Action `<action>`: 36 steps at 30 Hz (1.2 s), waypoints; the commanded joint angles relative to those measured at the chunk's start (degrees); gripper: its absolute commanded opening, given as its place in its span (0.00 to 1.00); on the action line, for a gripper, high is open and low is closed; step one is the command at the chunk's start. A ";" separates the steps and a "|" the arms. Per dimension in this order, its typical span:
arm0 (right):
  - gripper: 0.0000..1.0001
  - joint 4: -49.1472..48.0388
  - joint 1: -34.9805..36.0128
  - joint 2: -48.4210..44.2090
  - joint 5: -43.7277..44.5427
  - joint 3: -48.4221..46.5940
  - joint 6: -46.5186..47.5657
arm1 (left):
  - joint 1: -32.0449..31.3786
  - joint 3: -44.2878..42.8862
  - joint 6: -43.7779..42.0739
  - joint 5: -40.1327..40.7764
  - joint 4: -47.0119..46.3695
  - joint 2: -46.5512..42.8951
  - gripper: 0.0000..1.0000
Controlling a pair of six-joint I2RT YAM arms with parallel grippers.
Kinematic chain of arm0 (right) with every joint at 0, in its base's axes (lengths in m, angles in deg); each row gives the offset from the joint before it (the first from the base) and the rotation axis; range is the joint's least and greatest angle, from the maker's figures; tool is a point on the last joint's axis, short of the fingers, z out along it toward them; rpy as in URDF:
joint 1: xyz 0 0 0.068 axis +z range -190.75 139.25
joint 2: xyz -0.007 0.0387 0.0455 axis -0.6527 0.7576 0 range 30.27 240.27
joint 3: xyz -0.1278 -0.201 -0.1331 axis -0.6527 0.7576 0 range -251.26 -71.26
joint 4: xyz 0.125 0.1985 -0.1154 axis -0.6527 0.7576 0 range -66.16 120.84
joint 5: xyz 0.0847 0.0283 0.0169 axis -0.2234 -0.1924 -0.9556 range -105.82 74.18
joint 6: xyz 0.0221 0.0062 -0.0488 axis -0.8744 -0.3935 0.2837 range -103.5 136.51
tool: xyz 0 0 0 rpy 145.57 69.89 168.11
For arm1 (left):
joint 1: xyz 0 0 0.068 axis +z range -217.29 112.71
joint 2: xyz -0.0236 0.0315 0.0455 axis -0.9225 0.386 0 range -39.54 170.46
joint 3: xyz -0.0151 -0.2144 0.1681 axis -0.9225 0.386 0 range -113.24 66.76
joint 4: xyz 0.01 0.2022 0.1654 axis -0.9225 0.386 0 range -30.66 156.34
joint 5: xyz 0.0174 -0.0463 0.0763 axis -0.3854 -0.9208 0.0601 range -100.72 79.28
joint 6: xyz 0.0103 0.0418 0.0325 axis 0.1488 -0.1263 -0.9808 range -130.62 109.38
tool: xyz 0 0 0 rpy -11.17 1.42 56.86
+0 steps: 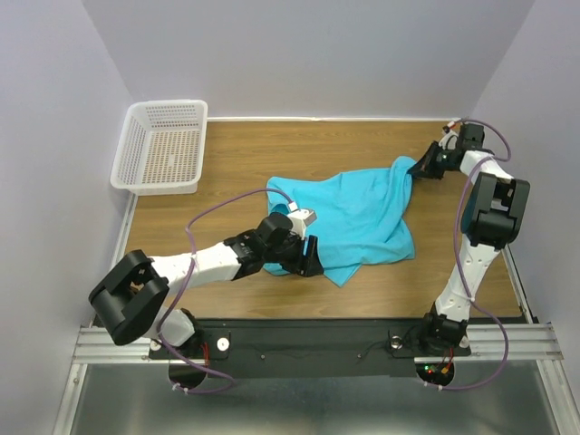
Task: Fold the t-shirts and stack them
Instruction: Flatten the tshirt out
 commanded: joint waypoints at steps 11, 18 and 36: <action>0.14 0.01 17.42 8.59 -13.08 -17.56 1.80 | -0.54 -8.31 -3.00 6.44 -2.70 3.11 0.65; 0.25 6.23 30.02 1.75 8.11 -9.41 21.56 | -0.36 -9.03 -3.62 12.69 -2.35 -0.92 0.65; 0.67 5.35 12.89 -19.17 14.80 13.51 26.41 | 6.58 4.33 4.37 15.51 -3.14 -11.22 0.66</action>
